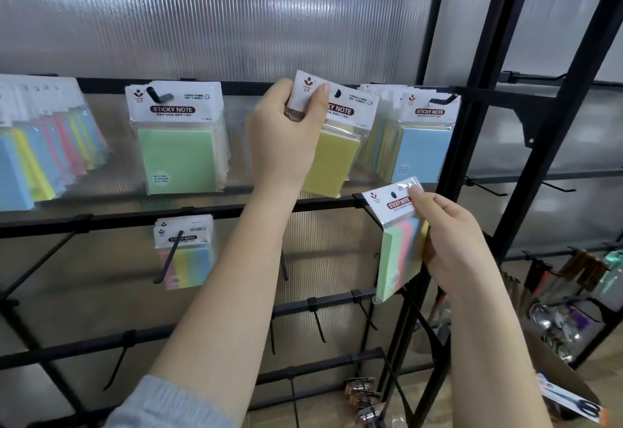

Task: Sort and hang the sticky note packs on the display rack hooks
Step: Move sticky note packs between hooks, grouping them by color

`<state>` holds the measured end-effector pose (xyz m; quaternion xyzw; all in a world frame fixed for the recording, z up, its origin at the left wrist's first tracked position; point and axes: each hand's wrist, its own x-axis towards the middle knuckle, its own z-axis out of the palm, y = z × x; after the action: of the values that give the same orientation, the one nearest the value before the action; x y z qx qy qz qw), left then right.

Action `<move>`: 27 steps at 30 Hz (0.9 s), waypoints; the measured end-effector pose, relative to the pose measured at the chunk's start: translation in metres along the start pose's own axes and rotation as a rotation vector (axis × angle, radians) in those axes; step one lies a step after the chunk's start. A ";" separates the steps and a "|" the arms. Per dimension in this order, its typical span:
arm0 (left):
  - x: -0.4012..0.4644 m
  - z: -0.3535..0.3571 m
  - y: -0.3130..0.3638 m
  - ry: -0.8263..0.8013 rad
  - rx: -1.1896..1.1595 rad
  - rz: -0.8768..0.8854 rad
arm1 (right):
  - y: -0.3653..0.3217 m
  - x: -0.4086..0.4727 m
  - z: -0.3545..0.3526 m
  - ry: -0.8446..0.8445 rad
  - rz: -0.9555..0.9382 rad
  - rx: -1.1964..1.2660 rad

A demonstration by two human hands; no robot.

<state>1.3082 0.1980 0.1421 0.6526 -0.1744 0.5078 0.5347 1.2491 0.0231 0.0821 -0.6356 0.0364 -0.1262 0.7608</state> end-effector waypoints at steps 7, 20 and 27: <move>0.007 0.005 0.004 -0.025 -0.013 -0.056 | -0.002 0.000 0.000 0.004 -0.002 -0.007; 0.009 0.013 -0.027 -0.038 0.098 -0.166 | -0.007 0.001 -0.004 0.006 -0.014 0.015; 0.011 0.020 -0.034 0.055 0.361 -0.152 | -0.016 0.013 -0.011 -0.058 -0.038 -0.001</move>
<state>1.3484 0.1959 0.1353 0.7351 -0.0161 0.5063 0.4506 1.2571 0.0073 0.0973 -0.6400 0.0023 -0.1222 0.7586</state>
